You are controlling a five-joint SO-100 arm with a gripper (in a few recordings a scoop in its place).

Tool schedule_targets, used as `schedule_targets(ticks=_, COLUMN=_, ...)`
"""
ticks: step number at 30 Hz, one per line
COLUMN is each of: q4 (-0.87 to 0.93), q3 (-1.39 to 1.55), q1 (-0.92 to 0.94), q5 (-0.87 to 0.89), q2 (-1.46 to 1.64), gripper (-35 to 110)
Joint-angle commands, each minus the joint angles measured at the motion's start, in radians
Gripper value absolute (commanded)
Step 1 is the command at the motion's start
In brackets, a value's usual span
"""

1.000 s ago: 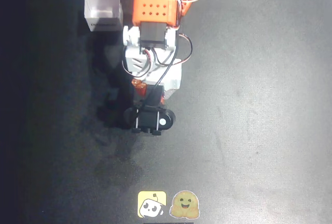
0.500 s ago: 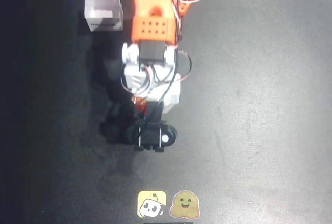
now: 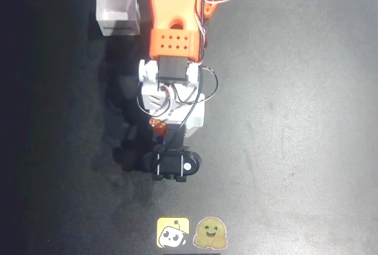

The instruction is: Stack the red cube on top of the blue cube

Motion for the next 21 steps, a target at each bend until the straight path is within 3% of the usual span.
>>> schedule_targets(ticks=1, q4=-0.017, q3=-0.043, q1=0.009, q5=-0.009, q2=0.000, gripper=0)
schedule_targets(ticks=21, q4=-0.038, q3=-0.043, q1=0.028, q5=-0.015, q2=-0.021, gripper=0)
